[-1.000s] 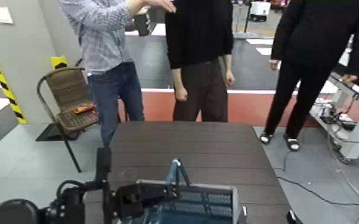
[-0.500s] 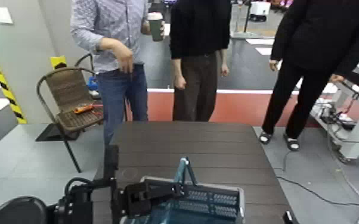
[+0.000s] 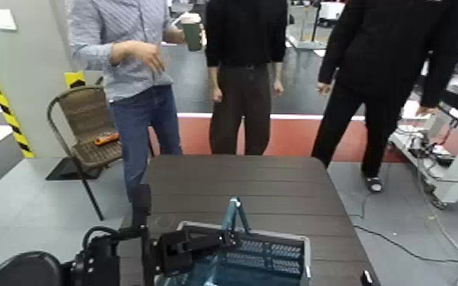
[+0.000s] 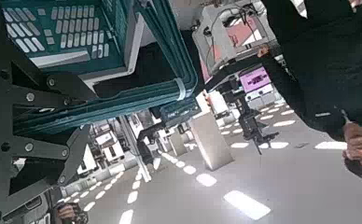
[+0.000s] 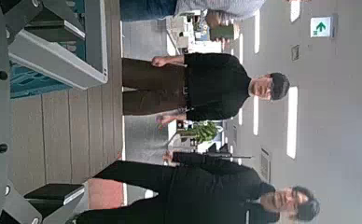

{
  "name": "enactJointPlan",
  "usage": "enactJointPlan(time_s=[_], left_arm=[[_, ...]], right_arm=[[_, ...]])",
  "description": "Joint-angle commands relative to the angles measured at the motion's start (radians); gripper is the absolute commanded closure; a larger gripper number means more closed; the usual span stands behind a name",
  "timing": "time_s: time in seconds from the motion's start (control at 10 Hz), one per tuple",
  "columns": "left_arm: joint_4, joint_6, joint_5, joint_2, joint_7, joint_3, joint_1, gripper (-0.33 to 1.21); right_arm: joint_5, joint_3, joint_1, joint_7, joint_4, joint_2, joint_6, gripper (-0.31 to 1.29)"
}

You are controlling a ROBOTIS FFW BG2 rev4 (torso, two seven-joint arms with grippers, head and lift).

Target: Grasp the handle of the crate.

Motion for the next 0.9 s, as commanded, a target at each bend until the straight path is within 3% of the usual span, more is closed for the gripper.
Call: enactJointPlan(time_s=[0.1, 0.9], left_arm=[[0.002, 0.0, 0.0, -0.008, -0.006, 0.004, 0.007, 1.19], [0.017, -0.015, 0.0, -0.013, -0.034, -0.014, 0.006, 1.19]], right_arm=[[0.003, 0.0, -0.001, -0.001, -0.004, -0.002, 0.003, 0.15], [0.023, 0.003, -0.006, 0.003, -0.013, -0.011, 0.016, 0.15]])
